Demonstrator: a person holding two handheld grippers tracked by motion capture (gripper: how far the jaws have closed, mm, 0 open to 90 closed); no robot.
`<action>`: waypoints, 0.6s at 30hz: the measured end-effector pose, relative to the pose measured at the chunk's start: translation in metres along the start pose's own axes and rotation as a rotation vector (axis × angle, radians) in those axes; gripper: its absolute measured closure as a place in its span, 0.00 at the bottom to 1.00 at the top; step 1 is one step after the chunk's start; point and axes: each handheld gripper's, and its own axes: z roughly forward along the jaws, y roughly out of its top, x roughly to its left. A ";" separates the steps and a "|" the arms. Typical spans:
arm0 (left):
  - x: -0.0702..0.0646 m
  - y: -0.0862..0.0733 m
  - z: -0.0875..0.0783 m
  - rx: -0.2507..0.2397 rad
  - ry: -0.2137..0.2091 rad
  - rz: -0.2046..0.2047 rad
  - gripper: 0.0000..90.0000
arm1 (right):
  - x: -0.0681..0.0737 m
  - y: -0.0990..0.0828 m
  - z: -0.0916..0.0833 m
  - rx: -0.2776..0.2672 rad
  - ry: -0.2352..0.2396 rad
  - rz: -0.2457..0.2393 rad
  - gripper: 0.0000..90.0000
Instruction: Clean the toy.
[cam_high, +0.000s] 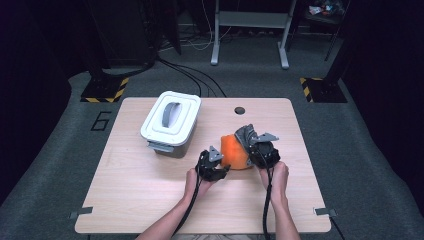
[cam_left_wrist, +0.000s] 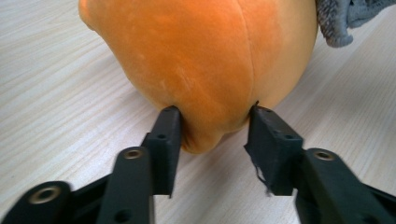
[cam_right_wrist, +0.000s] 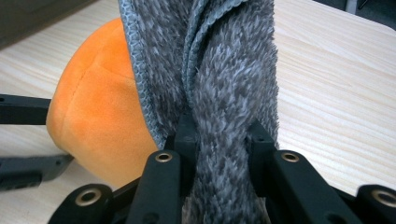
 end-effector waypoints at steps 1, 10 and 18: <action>0.000 0.000 0.000 0.001 0.003 0.004 0.55 | 0.000 0.000 0.001 0.001 -0.002 0.003 0.80; -0.004 0.003 0.008 0.015 0.047 0.047 0.53 | -0.003 0.005 0.008 0.004 -0.003 0.017 0.80; -0.004 0.006 0.009 0.013 0.038 0.065 0.81 | -0.006 0.004 0.007 -0.017 0.009 0.021 0.80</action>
